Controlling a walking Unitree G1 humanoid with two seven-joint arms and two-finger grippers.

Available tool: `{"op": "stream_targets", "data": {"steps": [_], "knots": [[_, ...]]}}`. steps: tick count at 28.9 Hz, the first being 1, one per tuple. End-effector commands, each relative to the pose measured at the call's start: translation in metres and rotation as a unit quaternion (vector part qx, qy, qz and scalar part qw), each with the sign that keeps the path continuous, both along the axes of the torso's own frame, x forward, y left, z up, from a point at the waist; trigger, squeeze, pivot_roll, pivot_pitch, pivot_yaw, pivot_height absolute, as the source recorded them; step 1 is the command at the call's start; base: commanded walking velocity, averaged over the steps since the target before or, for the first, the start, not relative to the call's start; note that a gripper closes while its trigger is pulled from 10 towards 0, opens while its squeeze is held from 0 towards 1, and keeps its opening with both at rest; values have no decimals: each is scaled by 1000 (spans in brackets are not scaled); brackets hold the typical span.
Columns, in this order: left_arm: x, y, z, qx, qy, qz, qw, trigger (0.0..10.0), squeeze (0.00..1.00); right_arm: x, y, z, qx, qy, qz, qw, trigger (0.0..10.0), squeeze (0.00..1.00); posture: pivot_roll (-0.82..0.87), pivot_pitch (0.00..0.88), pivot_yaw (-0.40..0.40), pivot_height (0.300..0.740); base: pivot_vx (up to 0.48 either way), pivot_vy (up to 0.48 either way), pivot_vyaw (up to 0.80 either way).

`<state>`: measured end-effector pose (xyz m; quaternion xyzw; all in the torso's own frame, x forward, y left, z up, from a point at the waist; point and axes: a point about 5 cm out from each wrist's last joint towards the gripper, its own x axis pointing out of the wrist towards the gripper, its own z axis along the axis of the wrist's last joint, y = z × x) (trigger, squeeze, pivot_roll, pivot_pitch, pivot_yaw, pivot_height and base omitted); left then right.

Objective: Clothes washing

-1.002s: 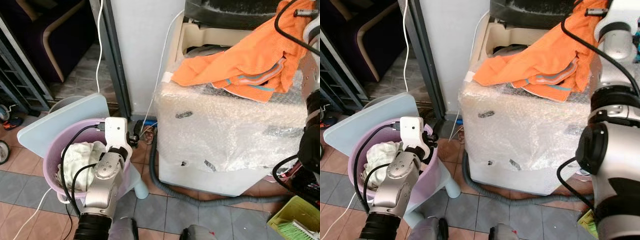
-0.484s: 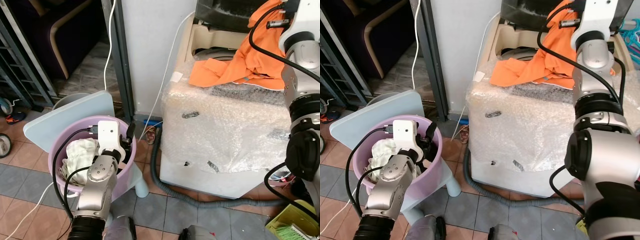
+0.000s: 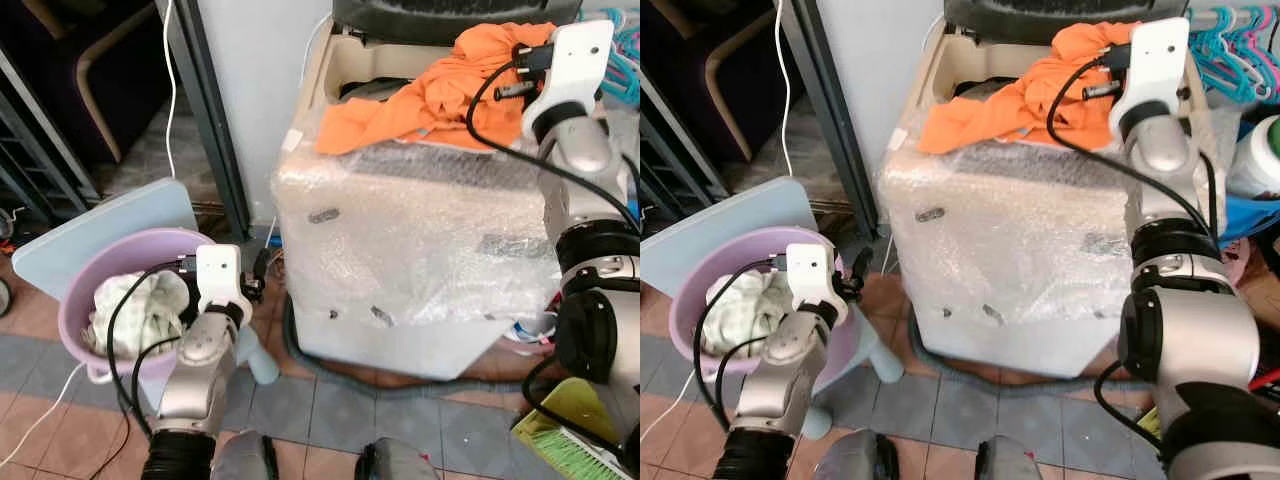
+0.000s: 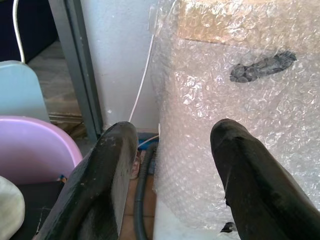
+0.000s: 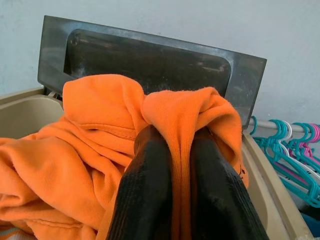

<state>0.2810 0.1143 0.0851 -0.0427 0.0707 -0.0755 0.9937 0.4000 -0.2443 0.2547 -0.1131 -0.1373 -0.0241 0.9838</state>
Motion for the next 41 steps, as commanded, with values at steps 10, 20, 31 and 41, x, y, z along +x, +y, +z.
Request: {"op": "stream_targets", "data": {"steps": [10,20,31,41], "knots": [[4,13,2,-7,-18,30,999,10000,0,-16,25,6,5,-94,41,995,10000,0,-45,0,11,740,0,0,0],[0,13,-4,1,-14,25,1000,10000,0,-4,22,38,-7,-106,11,994,10000,0,-54,0,14,740,358,0,0],[-28,31,-19,45,24,35,998,10000,0,5,27,99,-85,-122,7,989,10000,0,-7,6,-4,740,287,0,0],[-75,53,-16,84,47,31,995,10000,0,20,34,70,-120,15,-4,993,10000,0,101,98,-51,740,0,0,0]]}}
